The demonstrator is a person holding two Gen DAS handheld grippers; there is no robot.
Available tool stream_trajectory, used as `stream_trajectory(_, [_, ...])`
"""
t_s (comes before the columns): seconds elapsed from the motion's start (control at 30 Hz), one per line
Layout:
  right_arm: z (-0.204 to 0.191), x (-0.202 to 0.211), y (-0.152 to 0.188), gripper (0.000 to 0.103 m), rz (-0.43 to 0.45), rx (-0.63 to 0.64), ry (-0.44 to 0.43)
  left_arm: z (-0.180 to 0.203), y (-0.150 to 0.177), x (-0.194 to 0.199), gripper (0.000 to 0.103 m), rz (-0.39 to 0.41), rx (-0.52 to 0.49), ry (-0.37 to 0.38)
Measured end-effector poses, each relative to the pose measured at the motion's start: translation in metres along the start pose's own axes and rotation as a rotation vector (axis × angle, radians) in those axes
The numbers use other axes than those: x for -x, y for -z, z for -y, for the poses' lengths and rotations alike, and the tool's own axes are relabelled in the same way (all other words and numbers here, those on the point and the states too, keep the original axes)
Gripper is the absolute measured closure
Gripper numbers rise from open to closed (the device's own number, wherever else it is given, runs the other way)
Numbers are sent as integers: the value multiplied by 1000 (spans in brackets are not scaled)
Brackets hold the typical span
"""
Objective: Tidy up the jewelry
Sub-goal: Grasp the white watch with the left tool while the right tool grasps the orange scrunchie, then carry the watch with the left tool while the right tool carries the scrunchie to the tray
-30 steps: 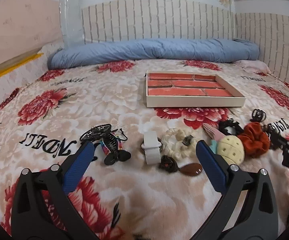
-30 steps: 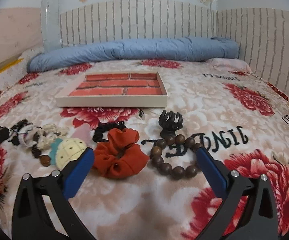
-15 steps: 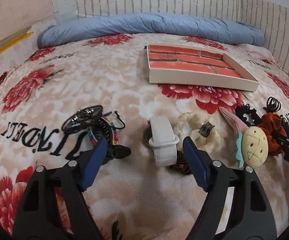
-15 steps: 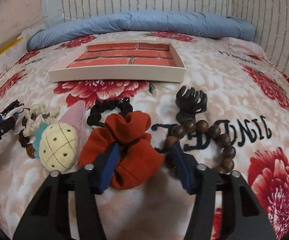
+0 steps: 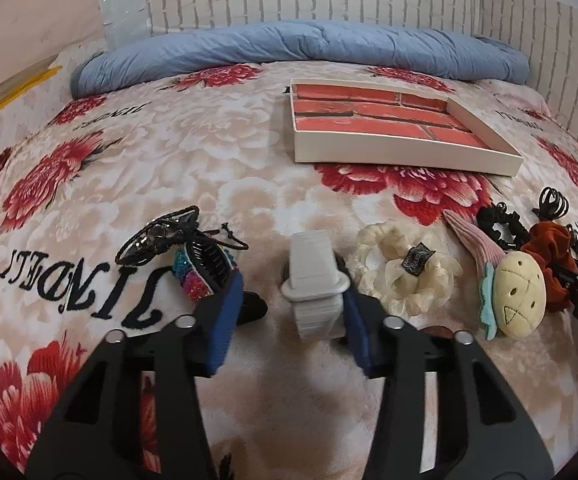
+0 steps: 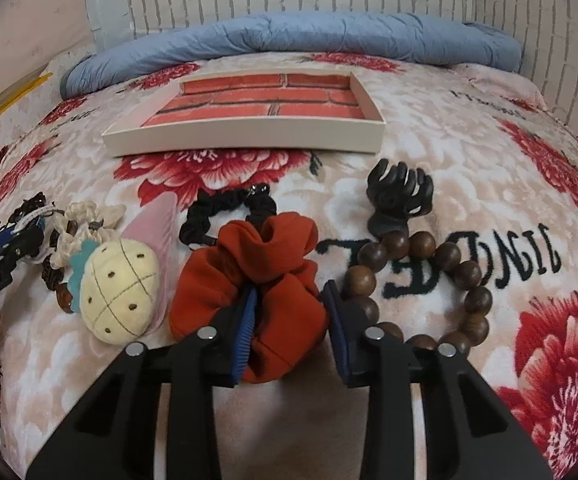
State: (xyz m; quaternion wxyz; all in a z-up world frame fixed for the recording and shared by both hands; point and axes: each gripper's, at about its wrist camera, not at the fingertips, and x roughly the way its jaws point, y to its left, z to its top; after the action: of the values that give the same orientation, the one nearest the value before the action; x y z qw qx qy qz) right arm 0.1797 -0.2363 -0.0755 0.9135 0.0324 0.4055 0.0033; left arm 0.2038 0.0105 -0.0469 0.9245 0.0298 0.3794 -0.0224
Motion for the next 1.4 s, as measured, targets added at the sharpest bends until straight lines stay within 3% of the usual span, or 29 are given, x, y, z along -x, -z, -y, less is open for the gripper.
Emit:
stream_trajectory(0.1, [2,-2,1,75,-7,-15,-14,3,0,-4,78,-18,-17,30])
stream_trajectory(0.33, [-1,2,0,79,1,-6,-20,2,-3,-2,85,-25,-4,22])
stream_trajectory(0.9, [12,22,-42,83,87,9,-47,10,-45,20,85,35,-6,40])
stream_trajectory(1.13, [17,23,-78,83,137,-12,-61,15,-89,24,85,94,-8,53])
stream_trajectory(1.4, [26,-2,-145,83,177,-36,-56,29,-150,-12,85,106,-4,71])
